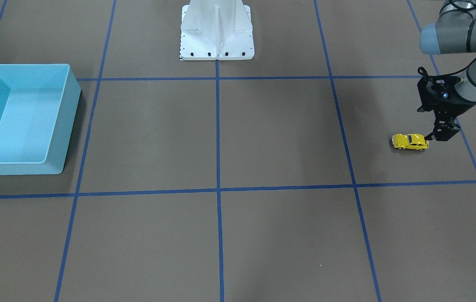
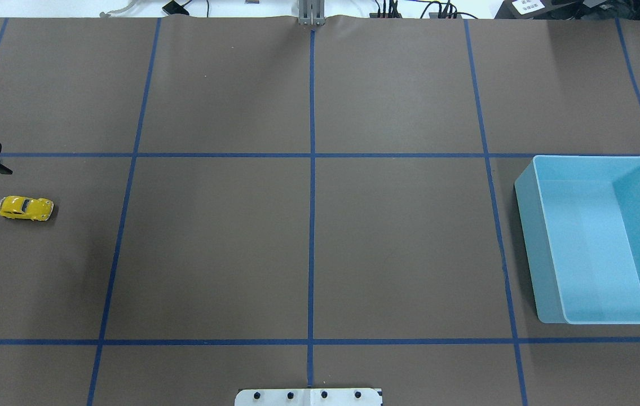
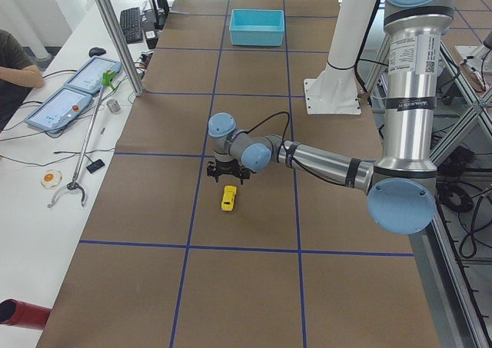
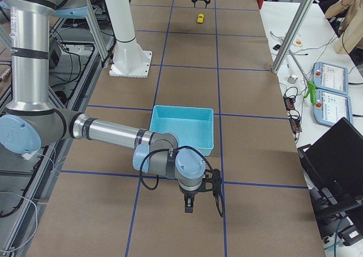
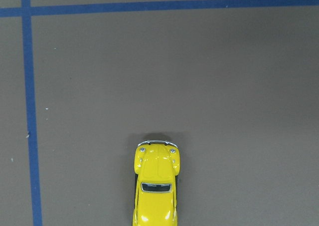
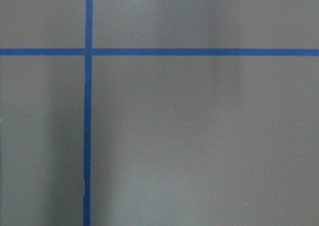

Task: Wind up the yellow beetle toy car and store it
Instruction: 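Lower the left gripper down onto the yellow beetle toy car, then close the left gripper on the yellow car's body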

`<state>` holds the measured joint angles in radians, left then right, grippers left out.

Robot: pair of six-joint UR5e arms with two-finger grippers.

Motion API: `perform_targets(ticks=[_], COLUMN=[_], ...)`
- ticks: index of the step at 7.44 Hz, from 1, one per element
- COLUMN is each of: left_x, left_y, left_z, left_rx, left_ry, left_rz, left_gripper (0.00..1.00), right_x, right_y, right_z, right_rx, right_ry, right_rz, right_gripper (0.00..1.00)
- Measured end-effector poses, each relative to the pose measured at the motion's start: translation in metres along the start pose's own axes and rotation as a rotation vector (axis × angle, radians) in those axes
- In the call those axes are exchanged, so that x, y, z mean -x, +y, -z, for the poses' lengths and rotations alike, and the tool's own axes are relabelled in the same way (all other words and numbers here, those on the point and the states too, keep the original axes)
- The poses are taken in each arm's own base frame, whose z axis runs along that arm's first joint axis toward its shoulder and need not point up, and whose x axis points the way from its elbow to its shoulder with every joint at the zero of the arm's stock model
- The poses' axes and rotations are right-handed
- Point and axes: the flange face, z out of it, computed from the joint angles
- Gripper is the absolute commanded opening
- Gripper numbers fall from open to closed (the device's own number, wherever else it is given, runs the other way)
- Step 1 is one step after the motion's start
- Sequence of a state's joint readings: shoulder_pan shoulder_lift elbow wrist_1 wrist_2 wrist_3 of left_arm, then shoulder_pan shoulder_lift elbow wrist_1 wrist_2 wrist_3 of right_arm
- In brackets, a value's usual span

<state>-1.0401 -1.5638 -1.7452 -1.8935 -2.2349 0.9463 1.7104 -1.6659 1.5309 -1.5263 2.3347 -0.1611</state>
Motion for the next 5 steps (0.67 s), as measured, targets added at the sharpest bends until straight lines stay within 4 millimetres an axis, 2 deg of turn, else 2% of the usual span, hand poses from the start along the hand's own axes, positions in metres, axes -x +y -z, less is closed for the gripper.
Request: perform_targets(ticks=[2,4,5], left_x=[0.005,0.018,0.02], left_y=[-0.001,-0.006,-0.002], left_z=[-0.017,-0.027,-0.034], left_rx=[-0.013,-0.016,-0.012], left_ry=[-0.01,-0.01,-0.001], left_rz=[-0.001,-0.002,0.005], left_gripper=[1.0,1.0,1.0], right_x=[0.0,0.0,0.0], right_y=[0.0,0.0,0.0], right_z=[0.0,0.0,0.0], right_rx=[0.0,0.0,0.0], right_ry=[0.0,0.0,0.0], right_rz=[0.0,0.0,0.0], right_gripper=[1.0,1.0,1.0])
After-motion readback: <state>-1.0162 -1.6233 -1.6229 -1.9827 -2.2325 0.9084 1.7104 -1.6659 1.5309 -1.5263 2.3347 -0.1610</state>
